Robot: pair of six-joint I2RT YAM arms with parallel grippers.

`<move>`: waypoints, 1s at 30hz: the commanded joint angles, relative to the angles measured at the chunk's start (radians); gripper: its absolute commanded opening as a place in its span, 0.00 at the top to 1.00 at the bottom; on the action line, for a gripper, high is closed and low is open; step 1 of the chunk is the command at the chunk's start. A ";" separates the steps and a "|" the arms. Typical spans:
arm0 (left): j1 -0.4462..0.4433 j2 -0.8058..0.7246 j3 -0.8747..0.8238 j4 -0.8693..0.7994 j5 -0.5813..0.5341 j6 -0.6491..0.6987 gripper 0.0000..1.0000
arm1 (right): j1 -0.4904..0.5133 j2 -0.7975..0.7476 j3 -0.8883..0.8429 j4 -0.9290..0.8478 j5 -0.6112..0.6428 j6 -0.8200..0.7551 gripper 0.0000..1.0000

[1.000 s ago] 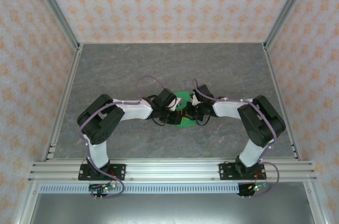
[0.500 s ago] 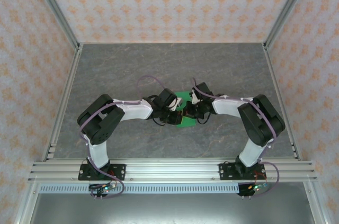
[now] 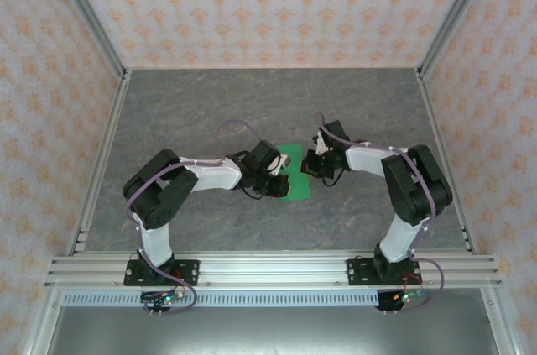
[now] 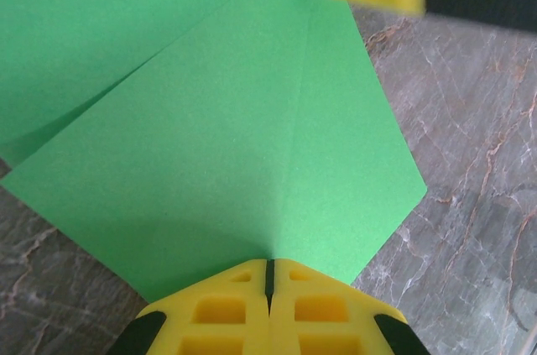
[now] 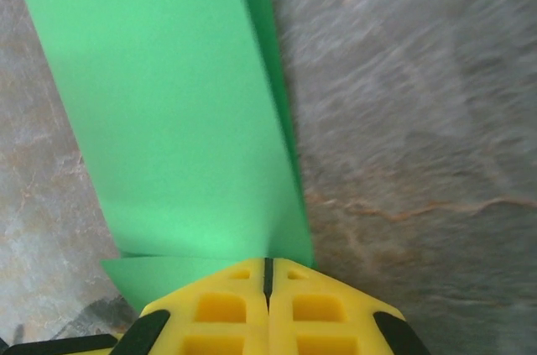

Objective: Fold a paper plane with a square sheet of paper (fold left side to right side)
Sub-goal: Fold the triangle a second time at the center of the table.

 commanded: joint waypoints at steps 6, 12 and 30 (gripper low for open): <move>-0.011 0.027 -0.035 -0.040 -0.034 -0.021 0.96 | -0.029 -0.126 -0.003 -0.051 0.059 -0.024 1.00; -0.011 0.015 -0.028 -0.023 -0.034 -0.031 0.95 | 0.068 -0.172 -0.089 0.082 -0.033 0.102 1.00; -0.015 -0.060 0.029 -0.005 0.043 -0.042 0.91 | 0.109 0.021 -0.042 0.007 0.046 0.112 1.00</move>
